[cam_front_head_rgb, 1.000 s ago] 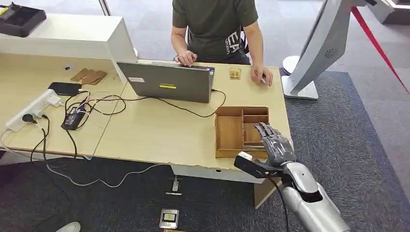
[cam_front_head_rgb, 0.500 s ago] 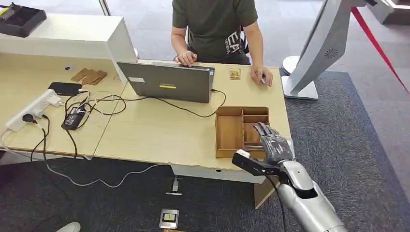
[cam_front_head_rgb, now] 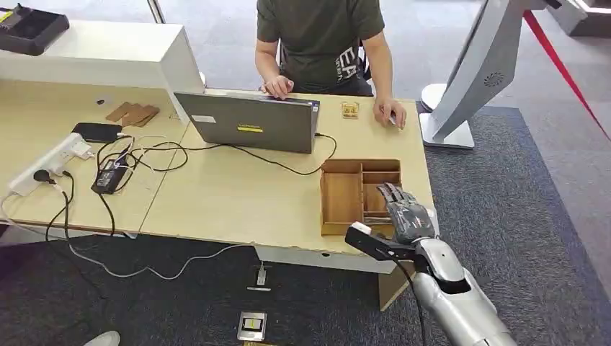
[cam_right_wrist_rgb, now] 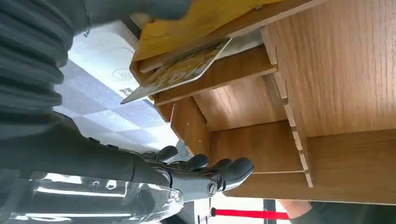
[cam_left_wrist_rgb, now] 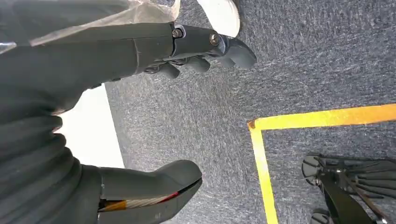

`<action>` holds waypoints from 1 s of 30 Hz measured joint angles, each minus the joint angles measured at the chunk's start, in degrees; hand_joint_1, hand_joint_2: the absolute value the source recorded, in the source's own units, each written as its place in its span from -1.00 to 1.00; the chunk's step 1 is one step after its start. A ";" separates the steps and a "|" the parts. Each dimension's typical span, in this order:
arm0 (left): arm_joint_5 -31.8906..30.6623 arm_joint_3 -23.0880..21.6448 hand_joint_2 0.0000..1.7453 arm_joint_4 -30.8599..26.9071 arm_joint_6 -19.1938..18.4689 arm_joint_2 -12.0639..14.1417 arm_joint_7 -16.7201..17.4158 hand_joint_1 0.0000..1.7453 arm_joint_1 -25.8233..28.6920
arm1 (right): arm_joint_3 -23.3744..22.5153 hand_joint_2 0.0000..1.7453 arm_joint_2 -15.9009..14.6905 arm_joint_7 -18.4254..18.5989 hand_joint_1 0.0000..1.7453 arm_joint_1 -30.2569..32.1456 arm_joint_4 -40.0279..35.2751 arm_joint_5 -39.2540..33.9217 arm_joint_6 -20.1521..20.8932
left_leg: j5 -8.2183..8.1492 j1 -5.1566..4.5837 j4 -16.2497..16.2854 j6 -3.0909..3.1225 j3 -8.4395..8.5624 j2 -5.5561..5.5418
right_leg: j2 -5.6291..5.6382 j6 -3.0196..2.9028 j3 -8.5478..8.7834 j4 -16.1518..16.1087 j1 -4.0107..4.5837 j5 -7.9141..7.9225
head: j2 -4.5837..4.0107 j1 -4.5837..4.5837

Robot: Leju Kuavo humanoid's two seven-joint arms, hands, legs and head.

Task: Pass the card to the sensor for recognition and then transmit it.

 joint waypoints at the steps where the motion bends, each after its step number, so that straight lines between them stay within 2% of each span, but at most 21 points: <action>1: 0.00 0.00 1.00 0.00 0.00 0.00 0.00 -1.00 0.00 | 0.00 1.00 0.04 0.00 1.00 -0.02 0.15 0.02 0.02 | 0.00 0.00 0.00 0.00 0.00 0.00 | 0.00 0.00 0.00 0.00 0.00 0.00 | 0.00 0.00; 15: 0.00 0.00 1.00 0.00 0.00 0.00 0.00 -1.00 0.00 | 0.00 1.00 0.33 -0.07 1.00 -0.36 1.07 0.02 0.28 | 0.00 0.00 0.00 0.00 0.01 0.00 | 0.00 0.00 0.00 0.00 0.00 0.00 | 0.00 0.00; 20: 0.00 0.00 1.00 0.00 0.00 0.00 0.17 -1.00 0.04 | -0.17 1.00 0.33 1.99 1.00 -0.44 1.12 0.74 -1.16 | 0.01 0.00 0.00 0.00 0.00 0.00 | 0.00 0.01 0.00 0.00 0.00 0.01 | 0.00 0.00; 25: 0.00 0.00 1.00 0.00 0.00 0.00 0.20 -1.00 0.09 | -1.95 1.00 -1.03 4.79 1.00 -0.60 -4.49 1.22 -0.83 | 0.01 -0.01 0.01 -0.01 0.01 0.00 | 0.00 0.01 0.00 0.00 -0.01 0.02 | 0.00 0.00; 30: 0.00 0.00 1.00 0.00 0.00 0.00 0.20 -1.00 0.11 | -3.58 1.00 -2.34 5.33 1.00 -1.01 -10.32 1.70 -0.77 | 0.01 -0.01 0.01 -0.01 0.01 0.01 | 0.00 0.01 0.00 0.00 -0.01 0.02 | 0.00 0.00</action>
